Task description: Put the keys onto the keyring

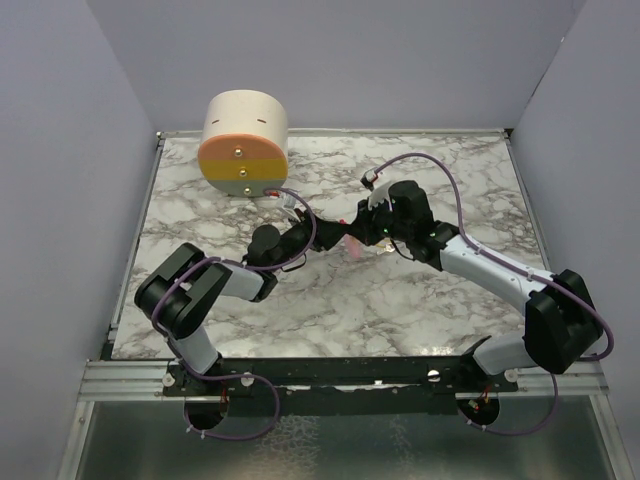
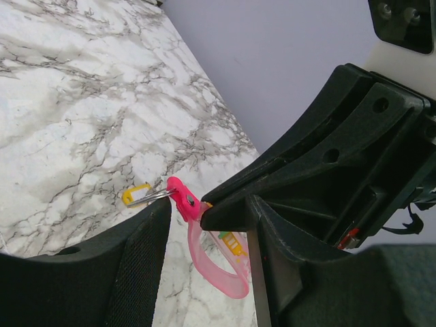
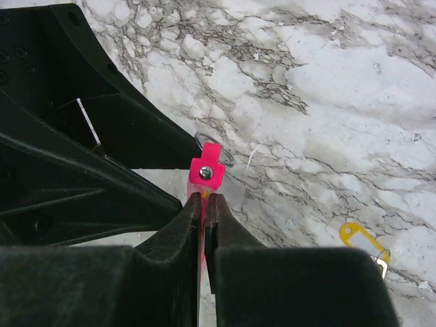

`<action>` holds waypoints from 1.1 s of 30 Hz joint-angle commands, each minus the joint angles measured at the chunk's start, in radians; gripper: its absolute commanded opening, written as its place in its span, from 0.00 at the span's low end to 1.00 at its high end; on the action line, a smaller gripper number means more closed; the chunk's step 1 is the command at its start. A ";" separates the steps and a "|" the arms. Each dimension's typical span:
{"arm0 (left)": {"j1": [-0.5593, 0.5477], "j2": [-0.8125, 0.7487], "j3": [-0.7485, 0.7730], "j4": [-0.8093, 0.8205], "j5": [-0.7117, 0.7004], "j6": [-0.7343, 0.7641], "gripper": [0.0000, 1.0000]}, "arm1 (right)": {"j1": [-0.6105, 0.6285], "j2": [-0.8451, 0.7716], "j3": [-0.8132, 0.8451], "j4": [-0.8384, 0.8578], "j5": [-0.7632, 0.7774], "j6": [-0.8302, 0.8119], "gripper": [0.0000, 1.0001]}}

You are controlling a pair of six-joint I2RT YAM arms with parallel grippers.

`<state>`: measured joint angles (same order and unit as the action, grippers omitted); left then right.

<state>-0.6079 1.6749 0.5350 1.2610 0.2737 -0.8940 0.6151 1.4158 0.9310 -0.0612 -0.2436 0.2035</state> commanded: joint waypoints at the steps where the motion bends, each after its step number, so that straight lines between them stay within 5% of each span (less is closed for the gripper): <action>1: 0.005 0.020 0.006 0.066 -0.011 -0.028 0.50 | 0.005 0.000 -0.013 0.039 -0.050 -0.006 0.01; 33: 0.005 0.110 -0.003 0.206 -0.061 -0.219 0.51 | 0.005 -0.096 -0.196 0.291 -0.032 0.027 0.01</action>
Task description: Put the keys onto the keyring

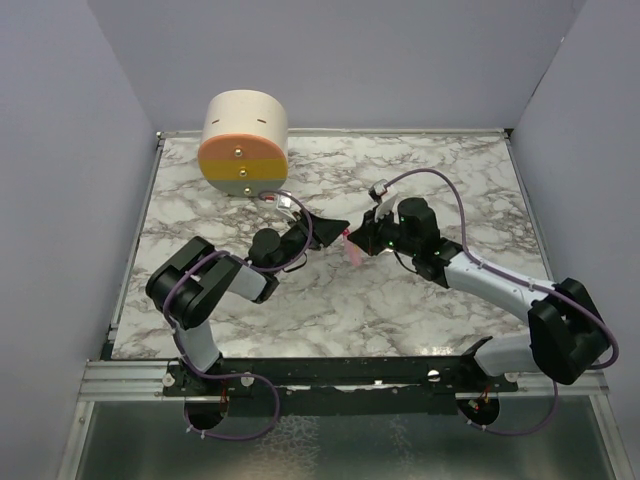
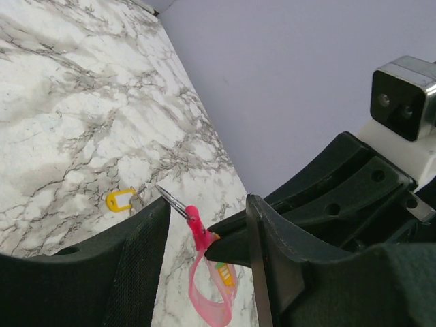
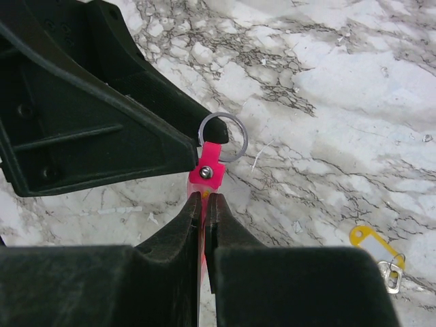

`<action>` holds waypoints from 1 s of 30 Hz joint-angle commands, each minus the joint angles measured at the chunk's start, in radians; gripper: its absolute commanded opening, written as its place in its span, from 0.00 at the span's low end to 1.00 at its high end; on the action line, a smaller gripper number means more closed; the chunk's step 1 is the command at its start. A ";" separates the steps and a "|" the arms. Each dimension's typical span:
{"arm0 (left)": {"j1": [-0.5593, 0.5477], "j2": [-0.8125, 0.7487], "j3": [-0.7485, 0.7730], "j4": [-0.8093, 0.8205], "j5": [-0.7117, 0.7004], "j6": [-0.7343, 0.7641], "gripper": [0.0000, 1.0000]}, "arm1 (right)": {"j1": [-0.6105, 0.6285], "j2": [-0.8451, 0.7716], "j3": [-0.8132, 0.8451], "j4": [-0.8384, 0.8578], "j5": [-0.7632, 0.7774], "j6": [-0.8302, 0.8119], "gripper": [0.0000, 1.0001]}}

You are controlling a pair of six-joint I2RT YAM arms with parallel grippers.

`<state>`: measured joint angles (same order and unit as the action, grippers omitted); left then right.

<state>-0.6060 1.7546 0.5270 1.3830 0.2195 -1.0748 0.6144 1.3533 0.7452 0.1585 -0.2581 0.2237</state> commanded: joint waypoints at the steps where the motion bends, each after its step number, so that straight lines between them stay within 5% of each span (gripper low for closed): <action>1: 0.003 0.037 0.007 0.089 0.001 -0.041 0.51 | 0.007 -0.036 -0.010 0.074 -0.015 0.007 0.01; 22: 0.003 0.080 0.020 0.129 0.039 -0.073 0.50 | 0.007 -0.009 0.009 0.066 -0.011 0.001 0.01; 30: 0.026 0.079 -0.023 0.118 0.034 -0.077 0.59 | 0.007 -0.017 0.039 0.049 0.064 -0.005 0.01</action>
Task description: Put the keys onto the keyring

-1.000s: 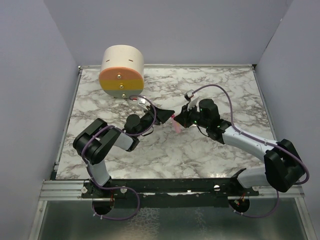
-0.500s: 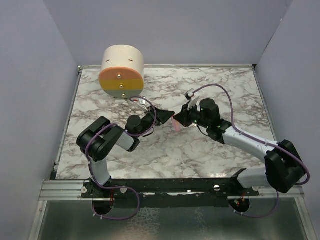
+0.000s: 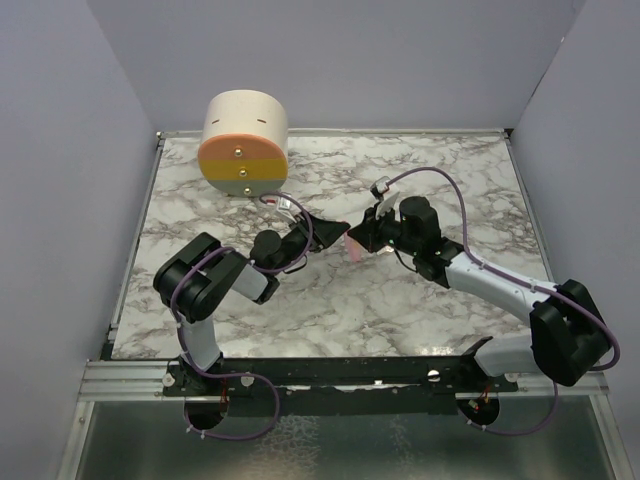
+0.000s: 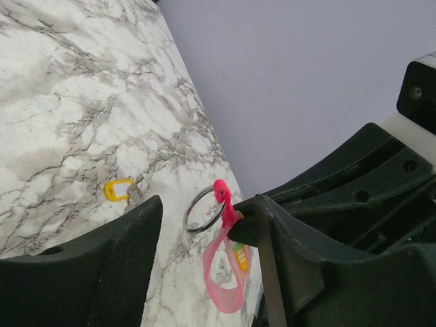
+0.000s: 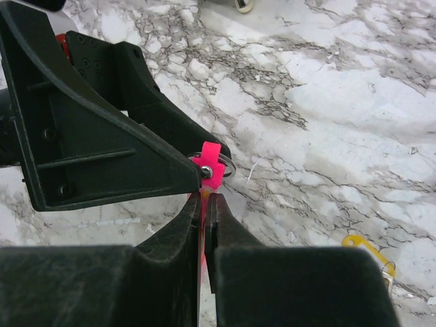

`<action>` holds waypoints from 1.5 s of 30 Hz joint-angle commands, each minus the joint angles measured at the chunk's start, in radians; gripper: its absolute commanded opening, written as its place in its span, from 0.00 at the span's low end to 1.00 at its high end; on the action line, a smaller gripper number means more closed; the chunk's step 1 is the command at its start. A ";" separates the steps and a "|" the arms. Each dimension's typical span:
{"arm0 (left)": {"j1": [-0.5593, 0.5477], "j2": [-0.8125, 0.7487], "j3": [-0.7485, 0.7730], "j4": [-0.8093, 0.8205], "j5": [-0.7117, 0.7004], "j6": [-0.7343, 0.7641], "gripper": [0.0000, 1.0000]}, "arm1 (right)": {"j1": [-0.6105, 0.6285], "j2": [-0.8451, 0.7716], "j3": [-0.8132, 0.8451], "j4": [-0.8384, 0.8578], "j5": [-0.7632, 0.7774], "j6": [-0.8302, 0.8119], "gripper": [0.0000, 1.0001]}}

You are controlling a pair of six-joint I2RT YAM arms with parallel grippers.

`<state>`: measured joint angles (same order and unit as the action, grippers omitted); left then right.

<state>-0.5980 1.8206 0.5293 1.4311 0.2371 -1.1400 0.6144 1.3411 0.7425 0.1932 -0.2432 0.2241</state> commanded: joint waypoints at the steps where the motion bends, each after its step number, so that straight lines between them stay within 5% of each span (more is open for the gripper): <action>1: 0.023 0.015 -0.033 0.079 0.021 -0.019 0.60 | 0.007 0.000 0.048 0.008 0.051 -0.010 0.01; 16: 0.037 0.060 -0.038 0.218 0.072 -0.135 0.65 | 0.007 0.085 0.103 0.016 0.042 -0.016 0.01; 45: 0.038 0.101 0.028 0.213 0.044 -0.147 0.67 | 0.020 0.116 0.051 0.066 -0.042 0.012 0.01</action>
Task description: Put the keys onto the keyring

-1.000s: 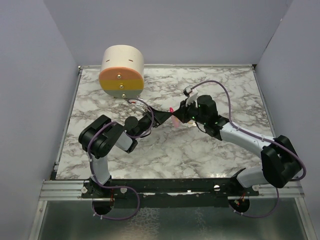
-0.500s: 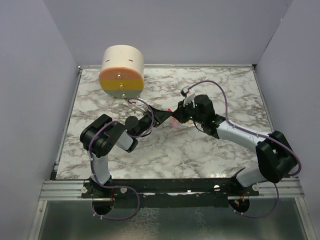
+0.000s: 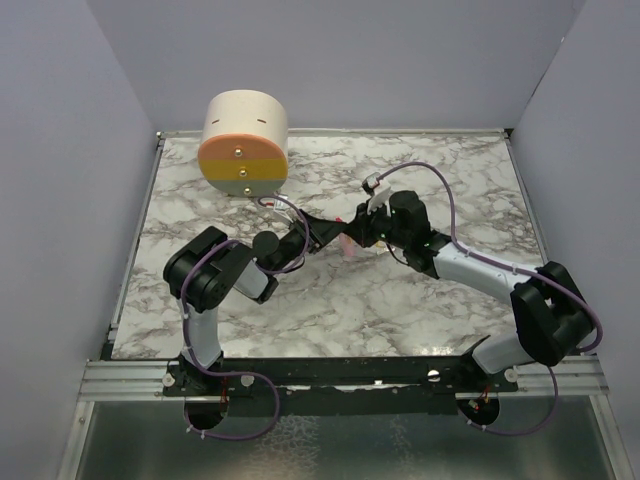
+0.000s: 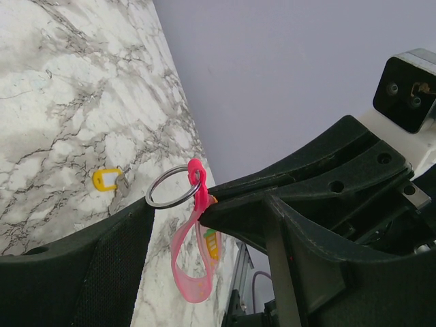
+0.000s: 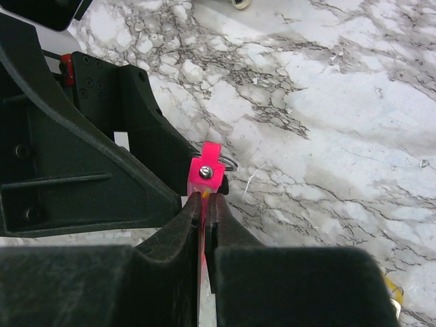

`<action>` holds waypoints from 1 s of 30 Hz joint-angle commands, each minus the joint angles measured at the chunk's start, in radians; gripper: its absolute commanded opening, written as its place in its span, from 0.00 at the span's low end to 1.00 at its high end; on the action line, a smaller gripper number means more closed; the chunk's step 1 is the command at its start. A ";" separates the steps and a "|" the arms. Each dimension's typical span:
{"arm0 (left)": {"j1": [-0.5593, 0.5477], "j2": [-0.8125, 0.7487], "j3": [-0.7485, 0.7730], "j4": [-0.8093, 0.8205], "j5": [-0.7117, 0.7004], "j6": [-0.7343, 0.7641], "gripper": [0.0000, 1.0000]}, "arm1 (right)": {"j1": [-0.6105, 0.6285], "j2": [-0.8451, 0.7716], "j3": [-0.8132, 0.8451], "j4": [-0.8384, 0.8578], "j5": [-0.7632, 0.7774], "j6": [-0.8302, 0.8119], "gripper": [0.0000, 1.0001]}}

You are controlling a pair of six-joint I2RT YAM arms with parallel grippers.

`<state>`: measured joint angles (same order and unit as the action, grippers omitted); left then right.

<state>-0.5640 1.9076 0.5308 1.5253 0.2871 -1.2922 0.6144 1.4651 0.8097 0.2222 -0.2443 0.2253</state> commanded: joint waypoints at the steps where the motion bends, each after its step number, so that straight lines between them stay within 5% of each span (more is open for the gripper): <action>1: 0.004 0.016 0.028 0.119 -0.007 0.005 0.67 | 0.022 -0.011 -0.019 0.037 -0.041 0.012 0.01; 30: 0.028 0.031 0.017 0.148 0.011 -0.005 0.66 | 0.054 -0.035 -0.054 0.033 -0.021 0.030 0.01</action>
<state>-0.5385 1.9301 0.5472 1.5257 0.2970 -1.2949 0.6613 1.4395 0.7410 0.2375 -0.2588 0.2501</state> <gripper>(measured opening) 0.663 0.035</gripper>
